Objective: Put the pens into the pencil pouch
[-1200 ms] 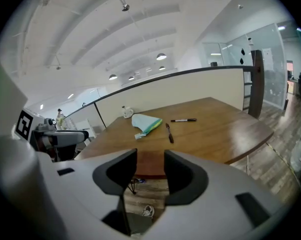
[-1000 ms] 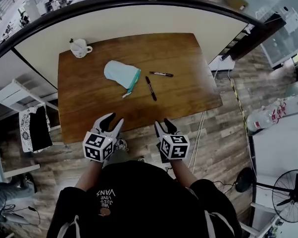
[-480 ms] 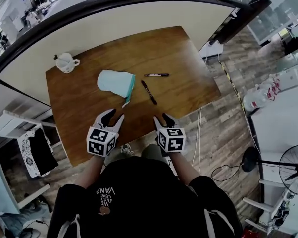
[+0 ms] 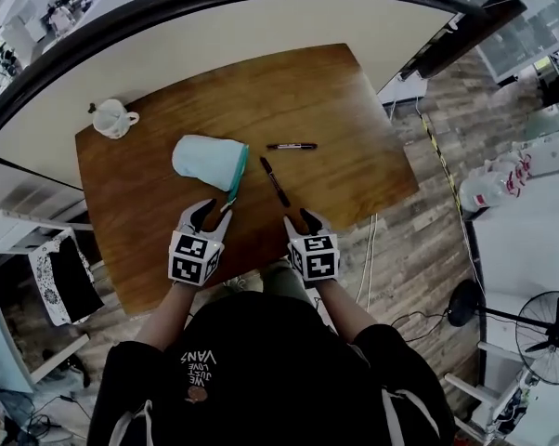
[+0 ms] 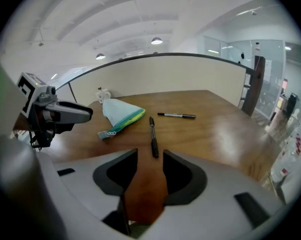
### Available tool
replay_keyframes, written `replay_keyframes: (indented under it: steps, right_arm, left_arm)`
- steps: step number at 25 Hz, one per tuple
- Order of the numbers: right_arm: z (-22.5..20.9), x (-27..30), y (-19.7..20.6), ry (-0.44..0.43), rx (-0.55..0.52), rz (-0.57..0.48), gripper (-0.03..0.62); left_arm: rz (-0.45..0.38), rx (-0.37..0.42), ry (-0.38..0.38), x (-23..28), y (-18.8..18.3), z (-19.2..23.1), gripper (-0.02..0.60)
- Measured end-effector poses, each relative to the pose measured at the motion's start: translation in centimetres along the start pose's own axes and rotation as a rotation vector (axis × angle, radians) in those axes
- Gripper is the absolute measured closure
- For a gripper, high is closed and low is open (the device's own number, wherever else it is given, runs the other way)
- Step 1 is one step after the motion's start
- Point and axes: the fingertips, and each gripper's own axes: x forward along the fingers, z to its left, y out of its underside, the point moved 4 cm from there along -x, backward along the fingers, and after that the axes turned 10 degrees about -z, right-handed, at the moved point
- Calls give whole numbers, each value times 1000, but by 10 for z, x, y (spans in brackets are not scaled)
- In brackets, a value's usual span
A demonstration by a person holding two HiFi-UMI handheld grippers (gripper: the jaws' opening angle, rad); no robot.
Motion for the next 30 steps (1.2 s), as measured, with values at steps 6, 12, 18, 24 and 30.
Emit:
replay_keyframes:
  steps: [6,12,18,24,30]
  right_arm:
    - [-9,26,2,-93,-94,53,427]
    - [-12,43,11,-174,-161,111,427]
    - [-13,55,13,-228,-253,127,427]
    - [-10,60,13,-258,-284,136,428]
    - [-9,61,13,-268,-285,133,433]
  left_arm:
    - [24,22,-77,32,1,3,420]
    - [110,62,-109,59,16,1,420]
    - [152,114,-161,79,18,9,420]
    - [208,146,-171,93,26,13,422]
    - [245,150,-198,96,33,18,425]
